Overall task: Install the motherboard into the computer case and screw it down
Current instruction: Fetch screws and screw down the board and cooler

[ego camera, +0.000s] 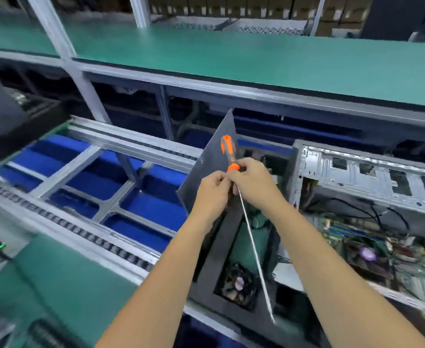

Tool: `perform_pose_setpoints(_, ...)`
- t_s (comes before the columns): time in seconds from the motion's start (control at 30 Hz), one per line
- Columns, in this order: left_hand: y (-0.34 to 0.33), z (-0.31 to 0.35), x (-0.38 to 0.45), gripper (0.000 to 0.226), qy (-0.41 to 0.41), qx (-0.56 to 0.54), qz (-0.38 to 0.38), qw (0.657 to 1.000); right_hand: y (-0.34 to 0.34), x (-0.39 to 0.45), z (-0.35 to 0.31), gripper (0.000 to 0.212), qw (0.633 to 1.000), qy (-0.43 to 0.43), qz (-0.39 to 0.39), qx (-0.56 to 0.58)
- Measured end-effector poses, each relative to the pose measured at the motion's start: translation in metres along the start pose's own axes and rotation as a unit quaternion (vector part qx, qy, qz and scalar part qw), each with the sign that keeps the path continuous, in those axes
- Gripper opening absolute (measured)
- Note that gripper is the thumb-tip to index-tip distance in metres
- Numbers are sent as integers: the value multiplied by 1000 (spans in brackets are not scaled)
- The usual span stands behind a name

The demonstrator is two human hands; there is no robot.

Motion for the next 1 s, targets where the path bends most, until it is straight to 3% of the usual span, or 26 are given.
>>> perform_pose_setpoints(0.1, 59, 1, -8, 35, -8, -7, 10, 1000, -45, 2, -41, 17, 999, 28, 1, 26)
perform_pose_setpoints(0.2, 113, 4, -21, 41, -14, -86, -7, 996, -91, 0, -85, 27, 996, 73, -17, 41)
perform_pose_setpoints(0.33, 167, 4, -38, 41, -44, -153, 1, 987, -136, -10, -128, 16, 990, 120, -40, 60)
perform_pose_setpoints(0.43, 202, -15, -49, 39, -27, -115, 65, 991, -173, -18, -136, 10, 986, 128, -104, 38)
perform_pose_setpoints(0.6, 249, -79, -78, 31, 51, -48, 150, 986, -243, -35, -108, 13, 978, 70, -194, 16)
perform_pose_setpoints(0.73, 292, -138, -97, 22, 150, -18, 222, 963, -296, -53, -92, 17, 971, 41, -237, -10)
perform_pose_setpoints(0.9, 341, -193, -115, 17, 219, 16, 266, 939, -361, -71, -82, 8, 959, 21, -282, -36)
perform_pose_setpoints(1.0, 377, -223, -127, 18, 243, 55, 284, 926, -405, -78, -76, 17, 955, -2, -293, -50)
Point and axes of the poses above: each hand's wrist, its own x-axis towards the middle knuckle, its own y-axis out of the back of the hand, z = x × y, the point moved 4 cm from there along x, towards the middle knuckle, and after that the axes turned 5 degrees about y, right-handed, at the moved point
